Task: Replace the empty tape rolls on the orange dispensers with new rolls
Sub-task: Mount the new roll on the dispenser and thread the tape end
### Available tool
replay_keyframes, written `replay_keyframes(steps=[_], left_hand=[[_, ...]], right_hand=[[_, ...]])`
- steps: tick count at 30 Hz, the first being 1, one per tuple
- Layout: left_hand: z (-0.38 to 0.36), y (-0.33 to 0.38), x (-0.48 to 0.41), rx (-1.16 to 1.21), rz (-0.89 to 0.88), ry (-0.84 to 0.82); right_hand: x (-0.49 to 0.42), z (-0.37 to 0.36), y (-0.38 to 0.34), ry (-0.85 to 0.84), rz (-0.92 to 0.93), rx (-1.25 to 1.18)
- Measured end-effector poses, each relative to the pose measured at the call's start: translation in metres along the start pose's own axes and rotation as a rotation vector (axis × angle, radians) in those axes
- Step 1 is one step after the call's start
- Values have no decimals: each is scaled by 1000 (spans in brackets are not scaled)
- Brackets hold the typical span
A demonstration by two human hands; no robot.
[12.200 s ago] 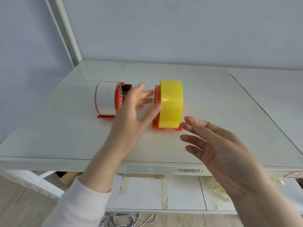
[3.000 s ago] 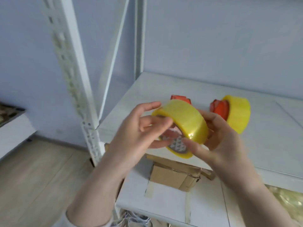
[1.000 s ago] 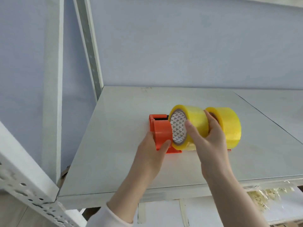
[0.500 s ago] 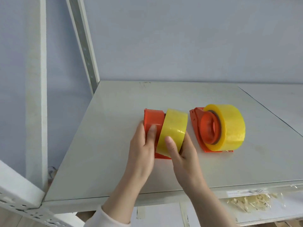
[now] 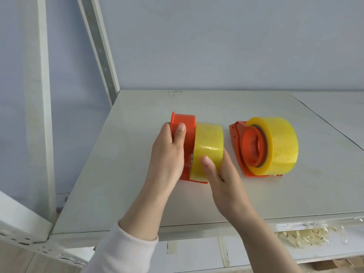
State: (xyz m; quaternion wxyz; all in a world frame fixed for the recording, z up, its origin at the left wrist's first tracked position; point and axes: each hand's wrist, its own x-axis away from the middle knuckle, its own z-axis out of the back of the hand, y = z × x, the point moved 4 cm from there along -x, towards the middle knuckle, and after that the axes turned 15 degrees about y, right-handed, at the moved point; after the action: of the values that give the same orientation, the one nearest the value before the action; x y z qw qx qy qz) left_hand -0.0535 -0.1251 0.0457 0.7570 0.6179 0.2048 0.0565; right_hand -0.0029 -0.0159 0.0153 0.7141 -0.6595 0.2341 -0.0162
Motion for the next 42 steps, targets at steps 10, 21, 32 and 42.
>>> replay_keyframes(steps=[10, 21, 32, 42], left_hand=[[-3, 23, -16, 56, -64, -26], [-6, 23, 4, 229, -50, -184], [0, 19, 9, 313, -109, -258], [1, -22, 27, 266, 50, -580]], right_hand=[[7, 8, -3, -20, -8, -13], [-34, 0, -44, 58, -14, -34], [-34, -16, -40, -67, -109, 29], [-22, 7, -14, -174, 88, 88]])
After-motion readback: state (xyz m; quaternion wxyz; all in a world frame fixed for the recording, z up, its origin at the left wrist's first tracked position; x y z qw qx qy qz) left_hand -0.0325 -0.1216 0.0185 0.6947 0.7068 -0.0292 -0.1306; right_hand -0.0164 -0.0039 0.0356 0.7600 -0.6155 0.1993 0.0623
